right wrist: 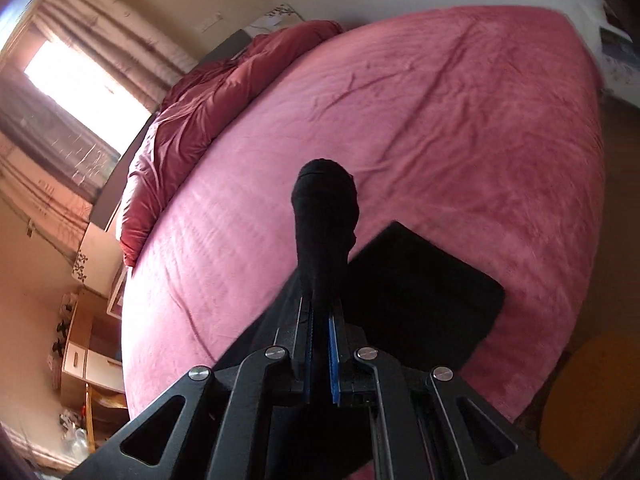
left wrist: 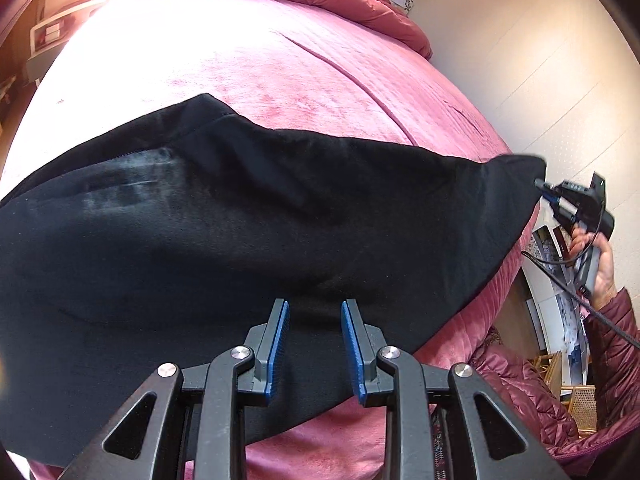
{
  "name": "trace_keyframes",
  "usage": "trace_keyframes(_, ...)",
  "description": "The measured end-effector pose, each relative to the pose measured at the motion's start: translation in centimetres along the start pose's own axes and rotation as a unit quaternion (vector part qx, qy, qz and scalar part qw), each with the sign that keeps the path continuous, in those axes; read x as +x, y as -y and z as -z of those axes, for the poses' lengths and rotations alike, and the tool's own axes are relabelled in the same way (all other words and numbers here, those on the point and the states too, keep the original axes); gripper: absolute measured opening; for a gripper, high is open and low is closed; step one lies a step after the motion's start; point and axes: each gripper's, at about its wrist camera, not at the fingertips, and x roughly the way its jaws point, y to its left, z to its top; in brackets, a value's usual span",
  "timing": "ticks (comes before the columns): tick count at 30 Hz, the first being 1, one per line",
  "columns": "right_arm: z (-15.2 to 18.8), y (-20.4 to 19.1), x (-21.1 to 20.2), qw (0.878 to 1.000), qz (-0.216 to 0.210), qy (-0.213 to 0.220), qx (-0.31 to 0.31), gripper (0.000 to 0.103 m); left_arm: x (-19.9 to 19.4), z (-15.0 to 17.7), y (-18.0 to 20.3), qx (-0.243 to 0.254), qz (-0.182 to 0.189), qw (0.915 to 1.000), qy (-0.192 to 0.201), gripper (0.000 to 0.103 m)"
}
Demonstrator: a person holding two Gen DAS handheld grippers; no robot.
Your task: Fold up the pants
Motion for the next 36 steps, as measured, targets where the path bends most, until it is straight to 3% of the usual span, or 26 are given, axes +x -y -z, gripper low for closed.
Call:
trace_keyframes(4,1.4,4.4,1.6,0.998,0.015,-0.018,0.051,0.006,1.1,-0.6,1.2,0.005,-0.009,0.9999,-0.013,0.027)
trace_keyframes(10,2.1,6.8,2.0,0.997,0.005,-0.028,0.077,0.008,2.3,-0.8,2.4,0.015,-0.015,0.9994,-0.027,0.027)
trace_keyframes(14,1.6,7.2,1.8,0.996,-0.009,-0.024,0.087,0.015,2.9,-1.4,3.2,0.023,-0.018,0.9991,-0.031,0.027)
trace_keyframes(17,0.8,7.4,1.6,0.995,-0.009,-0.011,0.096,0.031,3.5,-1.1,3.6,0.024,-0.015,0.999,-0.034,0.027)
trace_keyframes(19,0.3,7.6,1.6,0.995,-0.003,-0.01,0.1,0.031,3.6,-1.1,3.8,0.027,-0.015,0.999,-0.034,0.027)
trace_keyframes(20,0.0,7.5,1.6,0.995,0.002,-0.009,0.095,0.03,3.7,-1.1,3.9,0.028,-0.015,0.9989,-0.035,0.027)
trace_keyframes(21,-0.2,7.4,1.6,0.996,0.01,-0.009,0.089,0.022,3.7,-1.1,3.9,0.029,-0.014,0.9989,-0.035,0.027)
trace_keyframes(22,-0.4,7.4,1.5,0.996,0.012,-0.01,0.086,0.008,3.7,-1.0,4.0,0.03,-0.015,0.9988,-0.035,0.027)
trace_keyframes(27,-0.9,7.5,-0.6,0.997,0.019,0.004,0.068,0.007,3.4,-0.8,3.9,0.033,-0.014,0.9988,-0.033,0.027)
trace_keyframes(34,-1.1,11.5,1.5,0.991,0.098,-0.028,0.09,0.002,3.8,-0.7,4.0,0.034,-0.015,0.9987,-0.035,0.027)
trace_keyframes(36,-1.2,12.2,1.3,0.99,0.097,-0.031,0.102,0.002,3.9,-0.7,4.2,0.038,-0.013,0.9986,-0.033,0.027)
